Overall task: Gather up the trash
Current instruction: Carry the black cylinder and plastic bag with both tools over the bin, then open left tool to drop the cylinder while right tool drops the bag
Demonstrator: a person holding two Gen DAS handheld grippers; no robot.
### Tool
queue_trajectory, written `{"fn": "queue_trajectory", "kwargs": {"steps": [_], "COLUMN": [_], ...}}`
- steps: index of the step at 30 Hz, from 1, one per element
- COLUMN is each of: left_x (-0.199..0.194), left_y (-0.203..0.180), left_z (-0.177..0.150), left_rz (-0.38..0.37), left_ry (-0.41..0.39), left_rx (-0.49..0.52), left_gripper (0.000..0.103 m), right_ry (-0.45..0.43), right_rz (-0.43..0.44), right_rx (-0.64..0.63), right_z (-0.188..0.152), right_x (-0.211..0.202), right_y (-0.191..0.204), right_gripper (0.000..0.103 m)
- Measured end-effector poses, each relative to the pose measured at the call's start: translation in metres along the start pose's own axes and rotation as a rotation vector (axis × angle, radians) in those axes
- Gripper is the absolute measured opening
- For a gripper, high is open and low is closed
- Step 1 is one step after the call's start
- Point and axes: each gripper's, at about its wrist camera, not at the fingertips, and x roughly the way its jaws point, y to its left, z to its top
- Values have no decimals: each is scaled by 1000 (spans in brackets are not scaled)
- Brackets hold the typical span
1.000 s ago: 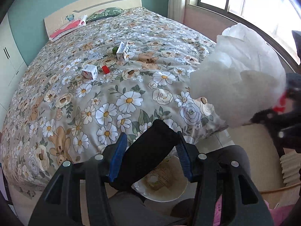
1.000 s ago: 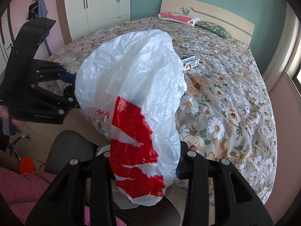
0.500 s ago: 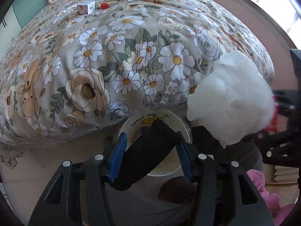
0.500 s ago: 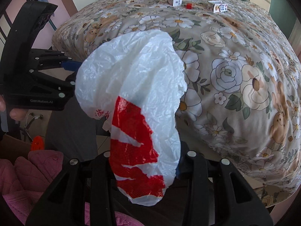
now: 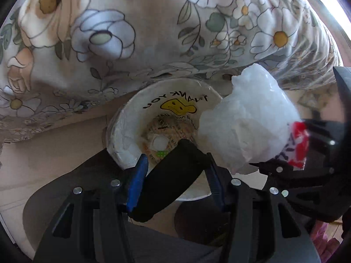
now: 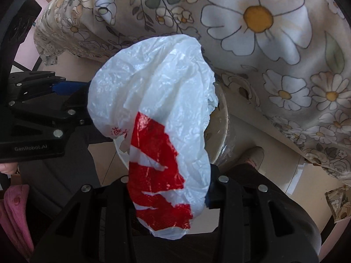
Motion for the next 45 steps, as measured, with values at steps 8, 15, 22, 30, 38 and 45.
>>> {"fn": "queue_trajectory", "kwargs": {"steps": [8, 15, 22, 30, 38, 45], "left_x": [61, 91, 119, 142, 129, 92], "left_y": [14, 25, 29, 22, 27, 25], "left_z": [12, 27, 29, 33, 32, 24], "left_rz": [-16, -43, -52, -49, -46, -34], "left_ry": [58, 72, 136, 197, 159, 72], "left_rx": [-17, -20, -24, -22, -62, -50], "left_gripper": [55, 55, 55, 61, 85, 85], "right_ry": [55, 98, 134, 194, 160, 118], "right_rz": [-27, -10, 18, -29, -38, -34], "right_rx": [22, 29, 34, 11, 30, -9], "right_z": [9, 16, 22, 30, 31, 38], "right_x": [61, 101, 129, 153, 146, 123], "right_y": [-8, -12, -18, -20, -24, -34], "right_gripper": [39, 39, 39, 49, 68, 72]}}
